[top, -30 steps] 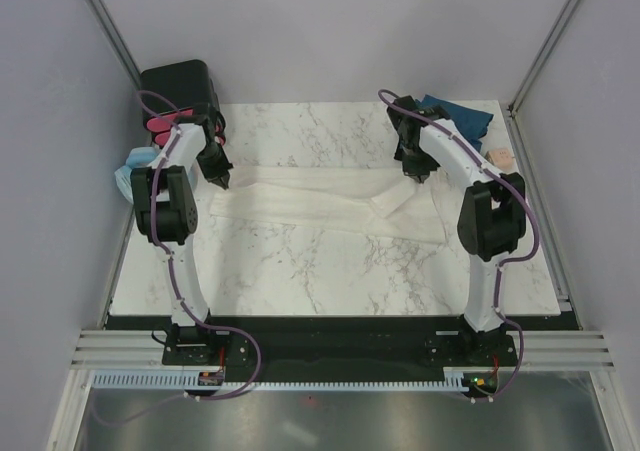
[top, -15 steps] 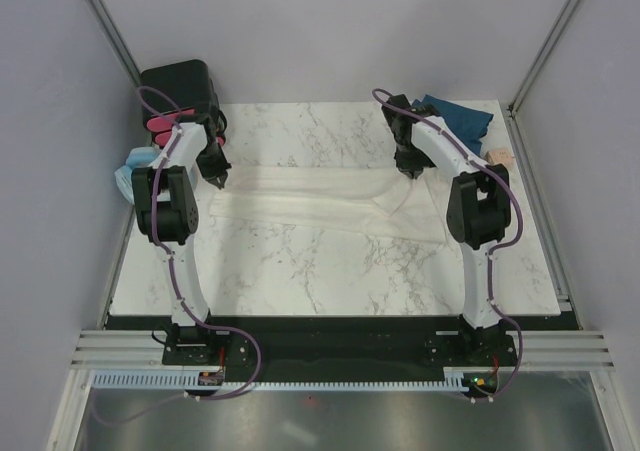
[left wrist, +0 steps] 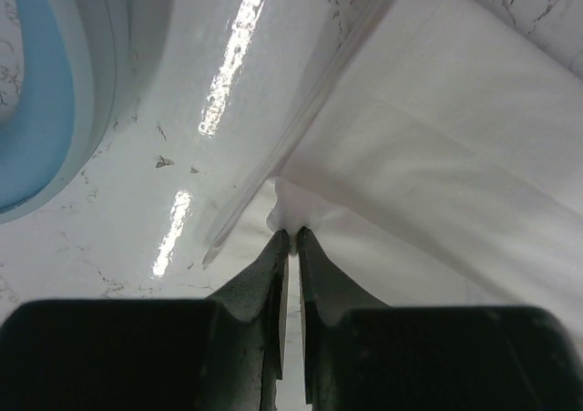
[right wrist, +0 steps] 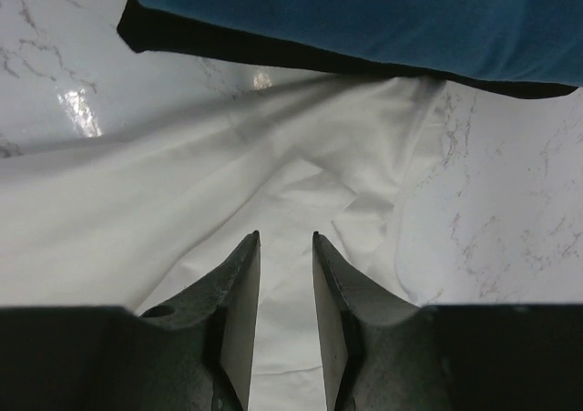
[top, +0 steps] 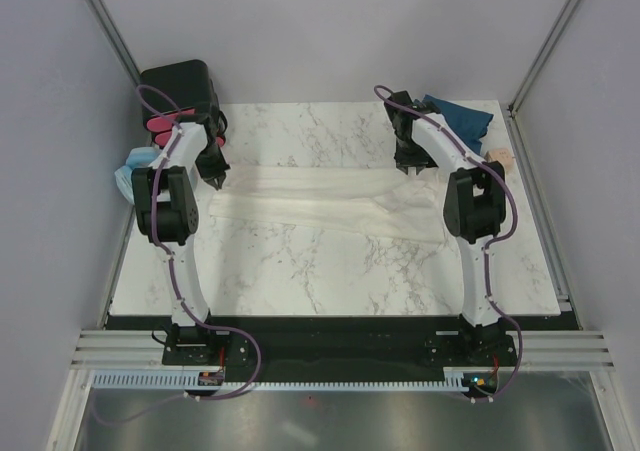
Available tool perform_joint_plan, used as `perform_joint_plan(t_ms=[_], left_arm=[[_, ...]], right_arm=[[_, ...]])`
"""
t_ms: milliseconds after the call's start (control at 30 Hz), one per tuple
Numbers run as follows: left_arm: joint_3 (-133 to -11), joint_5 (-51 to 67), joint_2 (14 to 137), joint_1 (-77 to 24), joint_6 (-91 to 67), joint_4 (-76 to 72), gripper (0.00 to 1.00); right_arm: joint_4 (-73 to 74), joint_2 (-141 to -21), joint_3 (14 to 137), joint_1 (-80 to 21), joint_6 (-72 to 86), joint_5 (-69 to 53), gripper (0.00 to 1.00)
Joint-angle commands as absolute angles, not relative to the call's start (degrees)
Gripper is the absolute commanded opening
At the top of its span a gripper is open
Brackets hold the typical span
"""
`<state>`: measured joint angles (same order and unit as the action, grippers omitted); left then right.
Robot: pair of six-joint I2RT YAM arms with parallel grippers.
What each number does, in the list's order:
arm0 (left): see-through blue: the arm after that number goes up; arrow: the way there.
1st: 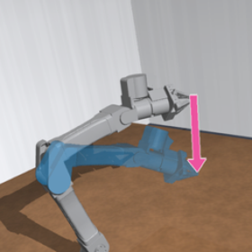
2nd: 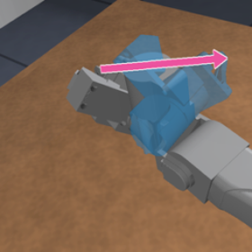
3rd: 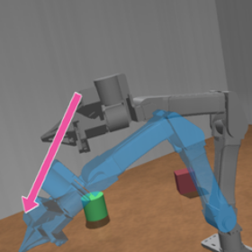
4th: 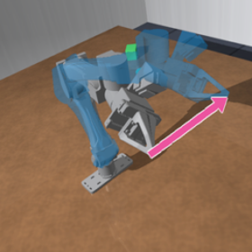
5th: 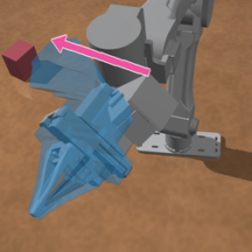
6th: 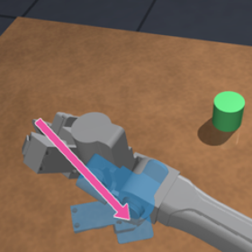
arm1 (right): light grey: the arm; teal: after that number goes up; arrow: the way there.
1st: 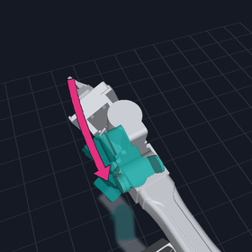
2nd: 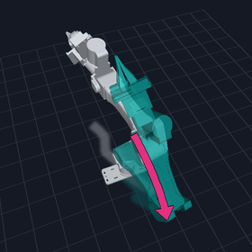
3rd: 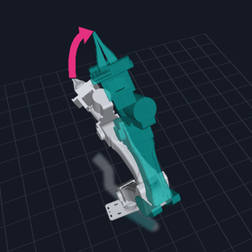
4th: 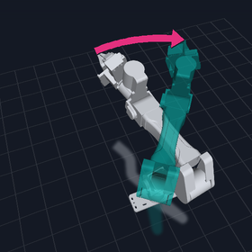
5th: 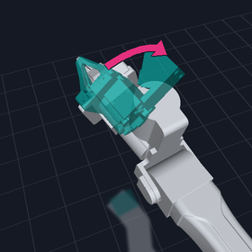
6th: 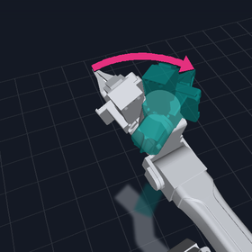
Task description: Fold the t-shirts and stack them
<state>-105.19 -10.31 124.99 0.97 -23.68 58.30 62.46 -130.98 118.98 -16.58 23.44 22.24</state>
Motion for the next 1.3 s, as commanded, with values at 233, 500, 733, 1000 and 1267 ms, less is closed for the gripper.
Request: perform_joint_plan(t_ms=[233, 500, 733, 1000, 1267], left_arm=[[-101.5, -16.3, 109.5, 1.0, -25.3, 56.7, 0.15], [-91.9, -11.3, 94.1, -3.7, -28.7, 52.1, 0.17], [-82.8, -9.0, 88.2, -10.5, -31.5, 50.3, 0.22], [-81.6, -7.7, 88.9, -17.6, -33.4, 49.7, 0.23], [-82.6, -7.7, 90.3, -21.3, -34.4, 50.1, 0.23]], right_arm=[[53.2, -106.0, 98.0, -19.1, 22.7, 10.5, 0.37], [49.0, -98.4, 87.5, -21.8, 22.6, 1.9, 0.36], [51.1, -100.5, 86.8, -23.2, 21.3, 1.7, 0.38], [51.0, -99.8, 83.1, -24.2, 21.5, 1.6, 0.42], [51.4, -100.5, 83.5, -24.7, 20.5, 1.8, 0.41]])
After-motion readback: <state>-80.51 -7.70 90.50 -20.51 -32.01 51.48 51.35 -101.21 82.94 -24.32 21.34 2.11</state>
